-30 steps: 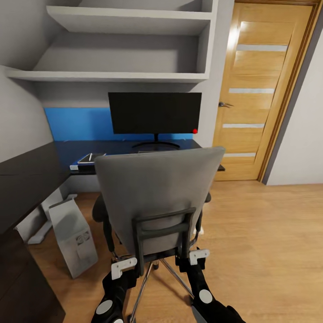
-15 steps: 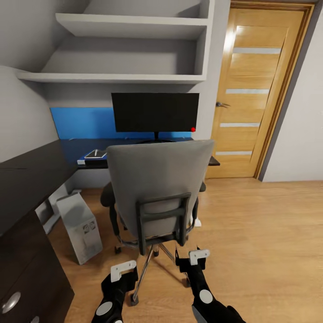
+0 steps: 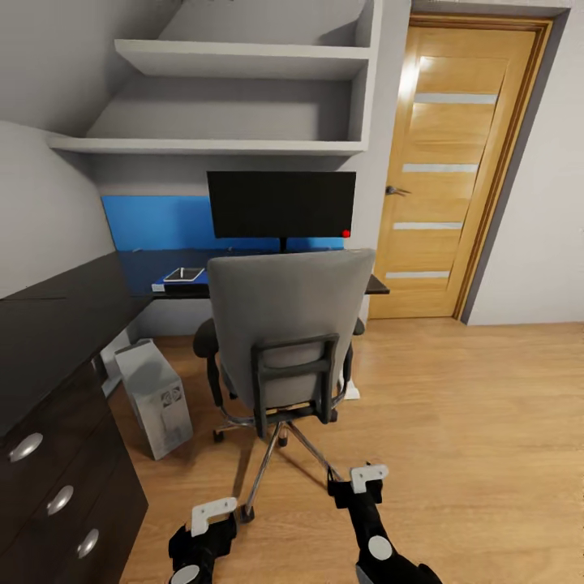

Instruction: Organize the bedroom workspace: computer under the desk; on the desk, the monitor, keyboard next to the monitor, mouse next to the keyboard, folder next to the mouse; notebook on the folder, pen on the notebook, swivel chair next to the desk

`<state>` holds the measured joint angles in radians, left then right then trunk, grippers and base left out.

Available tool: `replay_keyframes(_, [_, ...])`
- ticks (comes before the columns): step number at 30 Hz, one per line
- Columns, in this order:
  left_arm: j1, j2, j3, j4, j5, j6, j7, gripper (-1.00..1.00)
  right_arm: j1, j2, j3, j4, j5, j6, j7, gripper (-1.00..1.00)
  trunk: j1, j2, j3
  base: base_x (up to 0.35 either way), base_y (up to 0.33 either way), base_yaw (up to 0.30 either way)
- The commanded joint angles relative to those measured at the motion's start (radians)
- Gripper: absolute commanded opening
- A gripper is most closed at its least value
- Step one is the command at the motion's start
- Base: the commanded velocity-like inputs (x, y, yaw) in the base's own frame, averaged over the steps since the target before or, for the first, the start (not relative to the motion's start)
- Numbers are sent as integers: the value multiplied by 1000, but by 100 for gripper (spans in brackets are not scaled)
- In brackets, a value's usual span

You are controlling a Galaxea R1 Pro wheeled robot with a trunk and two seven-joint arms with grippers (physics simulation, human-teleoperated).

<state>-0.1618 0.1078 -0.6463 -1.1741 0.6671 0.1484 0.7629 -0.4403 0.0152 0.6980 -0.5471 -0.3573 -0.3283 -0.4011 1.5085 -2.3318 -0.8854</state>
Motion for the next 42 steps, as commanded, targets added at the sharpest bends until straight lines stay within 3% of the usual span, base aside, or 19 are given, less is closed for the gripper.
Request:
replay_keyframes(1, [-1, 1, -4, 44, 3, 5, 7, 100, -1, -1, 8, 34, -11, -6, -7, 100, -4, 7, 2, -23, 0, 0])
replay_keyframes(4, [-1, 0, -4, 93, 6, 4, 7, 100, -1, 1, 9, 86, -12, -13, -7, 100, -16, 28, 12, -13, 0, 0])
replay_keyframes(5, [-1, 0, -4, 178, 24, 1, 9, 100, -1, 4, 10, 226, -14, -105, -8, 100, -20, 35, 15, -1, 0, 0])
replay_keyframes(8, [-1, 1, -4, 205, 26, -1, 9, 100, -1, 7, 9, 272, -14, -132, -7, 100, -31, 56, 24, 0, 0, 0])
replay_keyframes(9, [-1, 1, -3, 301, 27, -3, 9, 100, -1, 17, 9, 366, -14, -180, -5, 100, -35, 63, 27, 0, 0, 0])
replay_keyframes(14, [-1, 0, -3, 406, 27, -15, 0, 100, 1, 20, 9, 412, -14, -193, -3, 100, -54, 98, 43, 0, 0, 0])
replay_keyframes(18, [-1, -2, -3, 520, 26, -86, -76, 100, 2, 23, 9, 431, -14, -196, -3, 100, -69, 126, 55, 0, 0, 0])
replay_keyframes(23, [-1, -4, 2, 658, 27, -189, -253, 100, 3, 25, 9, 490, -13, -196, -2, 100, -89, 161, 71, 0, 0, 0])
replay_keyframes(29, [-1, -7, 1, 695, 26, -208, -305, 100, 5, 28, 10, 512, -12, -195, 1, 100, -112, 203, 90, 0, 0, 0])
replay_keyframes(42, [-1, -27, 0, 739, 26, -210, -313, 100, 6, 35, 8, 518, -11, -192, 10, 100, -161, 294, 131, 0, 0, 0])
